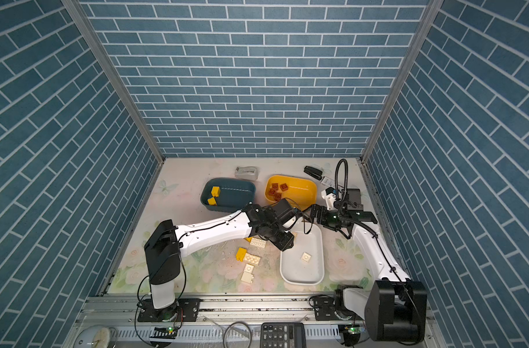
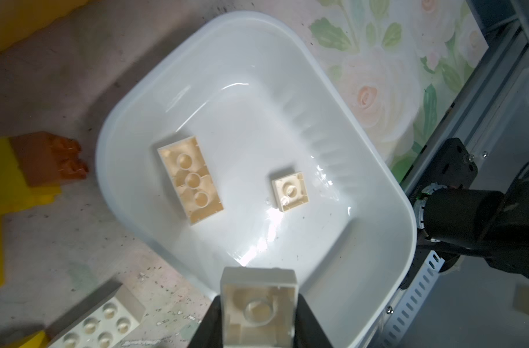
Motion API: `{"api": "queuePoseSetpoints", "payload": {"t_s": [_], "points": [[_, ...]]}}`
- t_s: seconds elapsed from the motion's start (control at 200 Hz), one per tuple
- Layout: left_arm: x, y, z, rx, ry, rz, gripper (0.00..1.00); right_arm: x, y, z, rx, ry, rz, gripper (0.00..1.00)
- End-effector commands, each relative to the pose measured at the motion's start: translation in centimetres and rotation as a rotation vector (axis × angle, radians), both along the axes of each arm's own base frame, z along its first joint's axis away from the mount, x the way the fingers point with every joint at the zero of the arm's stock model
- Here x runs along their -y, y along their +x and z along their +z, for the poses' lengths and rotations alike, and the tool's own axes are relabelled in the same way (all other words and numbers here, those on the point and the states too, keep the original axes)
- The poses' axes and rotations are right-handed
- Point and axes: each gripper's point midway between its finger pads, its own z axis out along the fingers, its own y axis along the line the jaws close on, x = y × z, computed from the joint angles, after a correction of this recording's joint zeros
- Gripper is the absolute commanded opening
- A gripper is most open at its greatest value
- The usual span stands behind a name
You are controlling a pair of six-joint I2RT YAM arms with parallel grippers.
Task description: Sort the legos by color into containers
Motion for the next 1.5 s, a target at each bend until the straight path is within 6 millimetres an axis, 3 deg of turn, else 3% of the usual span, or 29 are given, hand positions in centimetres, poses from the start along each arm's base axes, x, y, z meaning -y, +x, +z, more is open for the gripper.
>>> {"api": "queuePoseSetpoints", "payload": {"t_s": [0.0, 0.09, 0.245, 0.435, 0.58, 0.785, 0.955, 1.07, 1.21, 1.33, 1.495], "points": [[1.4, -0.6, -1.5, 0.005, 0.002, -0.058, 0.31, 0.2, -0.5, 0.4, 0.005, -0.022, 0.019, 0.99], [1.5, -0.6, -1.9, 0.008, 0.009, -0.066, 0.42, 0.4, -0.7, 0.6, 0.007, -0.035, 0.018, 0.99], [0.2, 0.3, -0.4, 0.048, 0.014, -0.054, 0.67, 0.5, -0.9, 0.8, 0.01, -0.038, 0.019, 0.99], [-3.3, 1.0, 1.5, 0.079, 0.055, -0.055, 0.76, 0.1, -0.8, 1.1, 0.021, -0.007, 0.018, 0.99], [-8.6, 2.7, 1.5, 0.085, 0.143, 0.025, 0.78, -0.2, -0.7, 1.3, 0.022, 0.023, 0.02, 0.99], [-15.4, 6.0, 1.1, 0.02, 0.205, 0.374, 0.77, -0.8, -0.3, 1.5, 0.029, 0.045, 0.021, 0.99], [-15.0, 7.7, 1.5, -0.079, 0.081, 0.708, 0.78, -1.4, 0.1, 1.4, 0.024, 0.048, 0.034, 0.99], [-17.7, 8.5, 0.4, -0.084, 0.11, 1.035, 0.79, -1.6, 0.3, 1.4, 0.019, 0.049, 0.043, 0.99], [-20.1, 7.6, -1.3, -0.154, 0.147, 1.363, 0.81, -2.0, 0.3, 1.0, -0.006, 0.053, 0.062, 0.99], [-20.3, 6.9, -3.0, -0.226, 0.177, 1.526, 0.81, -2.2, 0.5, 0.9, -0.014, 0.054, 0.079, 0.99], [-19.7, 7.3, -4.8, -0.243, 0.192, 1.589, 0.81, -2.4, 0.6, 0.9, -0.008, 0.061, 0.083, 0.99]]}}
